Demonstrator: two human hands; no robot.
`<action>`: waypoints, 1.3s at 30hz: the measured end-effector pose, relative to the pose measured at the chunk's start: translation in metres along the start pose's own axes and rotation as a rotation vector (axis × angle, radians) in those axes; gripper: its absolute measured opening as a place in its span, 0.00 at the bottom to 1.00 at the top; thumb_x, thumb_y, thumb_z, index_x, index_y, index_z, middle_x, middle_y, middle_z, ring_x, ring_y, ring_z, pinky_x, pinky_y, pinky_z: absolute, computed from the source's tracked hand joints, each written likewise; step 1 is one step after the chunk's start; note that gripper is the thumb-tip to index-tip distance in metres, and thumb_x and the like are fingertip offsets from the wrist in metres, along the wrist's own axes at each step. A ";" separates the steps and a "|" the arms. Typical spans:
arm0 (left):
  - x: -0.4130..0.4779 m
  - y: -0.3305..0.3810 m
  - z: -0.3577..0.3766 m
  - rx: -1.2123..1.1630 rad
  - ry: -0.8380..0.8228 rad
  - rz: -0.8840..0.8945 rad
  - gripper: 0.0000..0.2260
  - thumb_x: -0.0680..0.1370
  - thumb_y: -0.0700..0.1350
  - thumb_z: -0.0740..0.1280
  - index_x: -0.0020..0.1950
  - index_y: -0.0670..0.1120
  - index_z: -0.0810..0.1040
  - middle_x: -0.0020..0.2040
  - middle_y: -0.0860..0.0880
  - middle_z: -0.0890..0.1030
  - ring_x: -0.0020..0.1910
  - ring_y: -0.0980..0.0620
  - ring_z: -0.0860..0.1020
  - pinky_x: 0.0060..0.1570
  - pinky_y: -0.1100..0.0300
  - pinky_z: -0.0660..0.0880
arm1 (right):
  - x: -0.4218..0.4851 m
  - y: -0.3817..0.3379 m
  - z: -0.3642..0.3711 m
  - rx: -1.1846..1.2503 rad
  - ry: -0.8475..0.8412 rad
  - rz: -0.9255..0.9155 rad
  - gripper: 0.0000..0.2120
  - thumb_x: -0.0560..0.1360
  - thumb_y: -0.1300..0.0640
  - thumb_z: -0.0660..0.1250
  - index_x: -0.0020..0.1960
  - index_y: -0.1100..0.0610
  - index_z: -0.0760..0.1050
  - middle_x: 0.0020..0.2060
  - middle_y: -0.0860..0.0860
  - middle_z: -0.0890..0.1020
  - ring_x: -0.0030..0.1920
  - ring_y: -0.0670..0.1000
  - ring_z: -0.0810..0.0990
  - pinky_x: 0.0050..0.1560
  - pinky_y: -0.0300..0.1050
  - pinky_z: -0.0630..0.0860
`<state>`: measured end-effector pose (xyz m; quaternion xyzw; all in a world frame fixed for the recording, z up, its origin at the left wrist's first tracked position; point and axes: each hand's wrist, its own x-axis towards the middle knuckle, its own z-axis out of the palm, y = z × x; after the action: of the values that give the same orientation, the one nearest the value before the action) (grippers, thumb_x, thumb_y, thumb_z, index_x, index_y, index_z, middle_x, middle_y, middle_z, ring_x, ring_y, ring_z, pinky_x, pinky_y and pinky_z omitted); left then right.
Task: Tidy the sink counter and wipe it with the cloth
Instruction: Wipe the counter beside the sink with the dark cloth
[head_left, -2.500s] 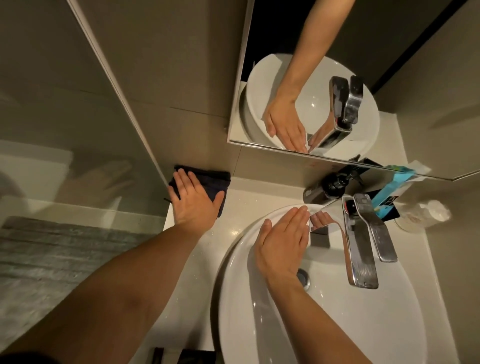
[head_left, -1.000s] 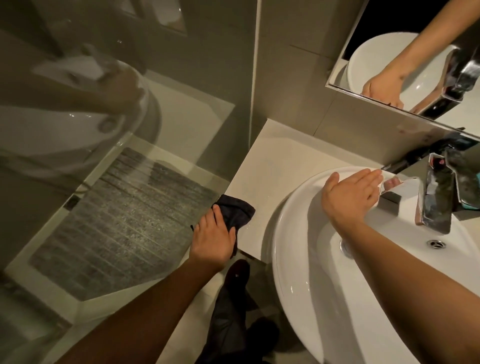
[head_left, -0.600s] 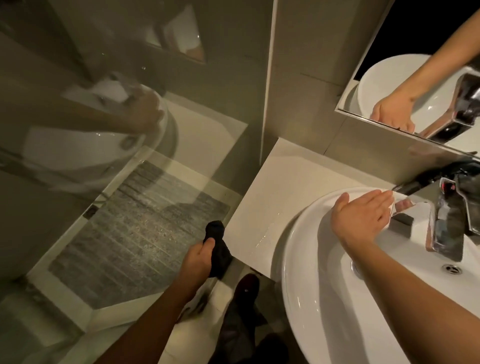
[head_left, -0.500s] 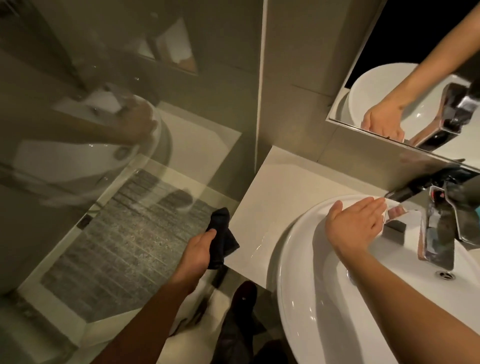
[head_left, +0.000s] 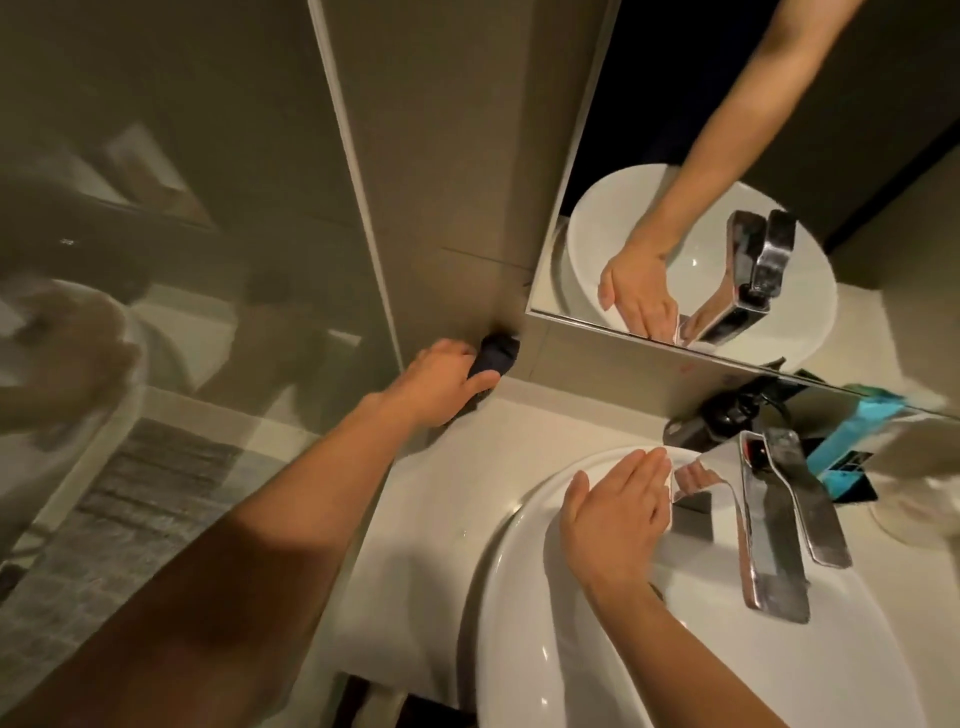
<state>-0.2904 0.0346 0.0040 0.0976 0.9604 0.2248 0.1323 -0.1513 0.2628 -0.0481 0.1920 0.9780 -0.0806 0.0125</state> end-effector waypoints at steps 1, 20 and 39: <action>0.013 -0.001 0.002 0.072 -0.020 0.069 0.18 0.83 0.58 0.61 0.58 0.45 0.80 0.58 0.46 0.78 0.60 0.43 0.74 0.59 0.47 0.71 | 0.000 0.000 0.000 -0.012 -0.005 0.003 0.37 0.82 0.45 0.55 0.80 0.70 0.50 0.80 0.66 0.52 0.81 0.63 0.50 0.80 0.58 0.51; -0.001 -0.027 0.097 -0.132 -0.161 0.273 0.25 0.86 0.52 0.54 0.82 0.47 0.57 0.82 0.51 0.61 0.82 0.53 0.53 0.78 0.58 0.47 | 0.003 0.000 0.007 -0.050 0.027 0.009 0.37 0.81 0.45 0.51 0.80 0.69 0.49 0.81 0.65 0.50 0.82 0.62 0.48 0.80 0.58 0.50; -0.182 -0.024 0.130 -0.178 -0.143 0.102 0.25 0.86 0.56 0.50 0.83 0.53 0.53 0.82 0.57 0.55 0.80 0.65 0.46 0.80 0.57 0.43 | 0.003 0.005 0.011 0.007 0.069 -0.019 0.39 0.81 0.43 0.48 0.80 0.71 0.49 0.80 0.68 0.52 0.81 0.64 0.51 0.80 0.59 0.51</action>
<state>-0.0827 0.0210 -0.0809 0.1500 0.9185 0.3082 0.1969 -0.1519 0.2664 -0.0595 0.1856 0.9793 -0.0776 -0.0228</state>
